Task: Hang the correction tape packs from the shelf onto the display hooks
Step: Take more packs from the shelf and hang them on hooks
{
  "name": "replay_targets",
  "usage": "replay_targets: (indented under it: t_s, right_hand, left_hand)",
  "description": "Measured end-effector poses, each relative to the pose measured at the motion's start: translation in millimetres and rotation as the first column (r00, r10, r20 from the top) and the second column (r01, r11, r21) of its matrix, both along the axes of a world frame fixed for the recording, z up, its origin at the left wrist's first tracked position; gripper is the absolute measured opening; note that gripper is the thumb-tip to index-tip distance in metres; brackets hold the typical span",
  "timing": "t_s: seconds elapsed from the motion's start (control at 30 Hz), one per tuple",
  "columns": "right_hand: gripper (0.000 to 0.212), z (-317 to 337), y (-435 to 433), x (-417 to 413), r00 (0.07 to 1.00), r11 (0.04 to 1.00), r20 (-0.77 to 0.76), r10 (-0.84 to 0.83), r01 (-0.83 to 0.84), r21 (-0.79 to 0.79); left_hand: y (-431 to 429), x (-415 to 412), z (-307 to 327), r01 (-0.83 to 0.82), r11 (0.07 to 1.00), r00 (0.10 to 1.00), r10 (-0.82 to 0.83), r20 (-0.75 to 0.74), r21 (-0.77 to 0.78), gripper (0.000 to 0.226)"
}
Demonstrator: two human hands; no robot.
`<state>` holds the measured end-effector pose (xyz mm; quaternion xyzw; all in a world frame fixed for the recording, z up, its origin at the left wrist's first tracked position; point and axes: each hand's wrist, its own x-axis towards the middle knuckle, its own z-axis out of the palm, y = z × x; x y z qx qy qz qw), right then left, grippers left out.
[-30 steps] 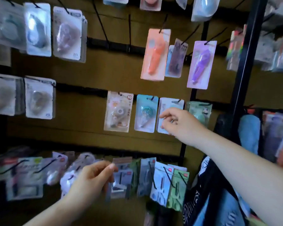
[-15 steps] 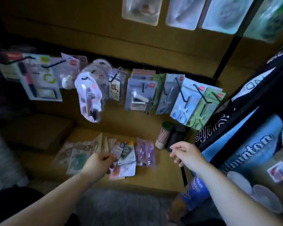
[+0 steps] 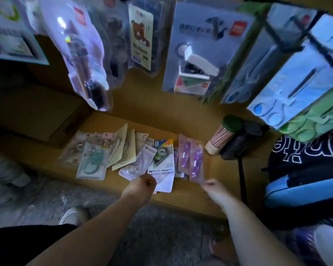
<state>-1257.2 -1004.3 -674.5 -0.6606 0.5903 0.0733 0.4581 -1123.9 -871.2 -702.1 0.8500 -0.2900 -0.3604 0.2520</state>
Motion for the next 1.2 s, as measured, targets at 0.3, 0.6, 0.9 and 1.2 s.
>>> replay_targets:
  t_s: [0.3,0.6,0.9,1.2]
  right_hand:
    - [0.033,-60.8,-32.1,27.0,0.979,0.98,0.052,-0.197,0.196,0.02]
    - [0.048,-89.6,-57.8,27.6,0.897,0.904,0.109,-0.427,0.428,0.021]
    - [0.052,-100.5,-64.6,56.4,0.87,0.884,0.187,-0.456,0.418,0.21]
    - [0.05,-97.5,-62.4,80.8,0.843,0.834,0.198,-0.501,0.408,0.371]
  left_hand:
    - [-17.5,28.7,-43.3,0.235,0.97,0.942,-0.244,0.231,0.066,0.055]
    - [-21.4,35.0,-67.4,0.413,0.859,0.826,-0.494,0.273,0.303,0.059]
    - [-17.3,34.3,-74.6,0.428,0.842,0.808,-0.519,0.278,0.327,0.058]
    - [-15.7,36.3,-71.6,0.443,0.835,0.807,-0.53,0.26,0.327,0.057]
